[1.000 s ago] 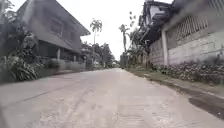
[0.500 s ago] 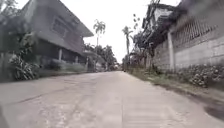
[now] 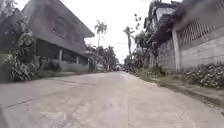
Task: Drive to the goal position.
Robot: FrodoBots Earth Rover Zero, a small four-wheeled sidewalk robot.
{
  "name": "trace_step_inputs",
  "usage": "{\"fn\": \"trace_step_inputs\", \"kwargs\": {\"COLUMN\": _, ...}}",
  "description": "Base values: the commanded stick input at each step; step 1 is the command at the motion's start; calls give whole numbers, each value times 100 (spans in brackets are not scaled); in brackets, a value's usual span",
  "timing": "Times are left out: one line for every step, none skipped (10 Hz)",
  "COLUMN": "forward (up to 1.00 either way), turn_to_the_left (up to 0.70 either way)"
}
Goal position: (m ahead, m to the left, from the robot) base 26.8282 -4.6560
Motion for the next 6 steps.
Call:
{"fn": "trace_step_inputs", "kwargs": {"forward": 70, "turn_to_the_left": -35}}
{"fn": "trace_step_inputs", "kwargs": {"forward": 70, "turn_to_the_left": -35}}
{"fn": "trace_step_inputs", "kwargs": {"forward": 70, "turn_to_the_left": -35}}
{"fn": "trace_step_inputs", "kwargs": {"forward": 70, "turn_to_the_left": -35}}
{"fn": "trace_step_inputs", "kwargs": {"forward": 70, "turn_to_the_left": -35}}
{"fn": "trace_step_inputs", "kwargs": {"forward": 70, "turn_to_the_left": -35}}
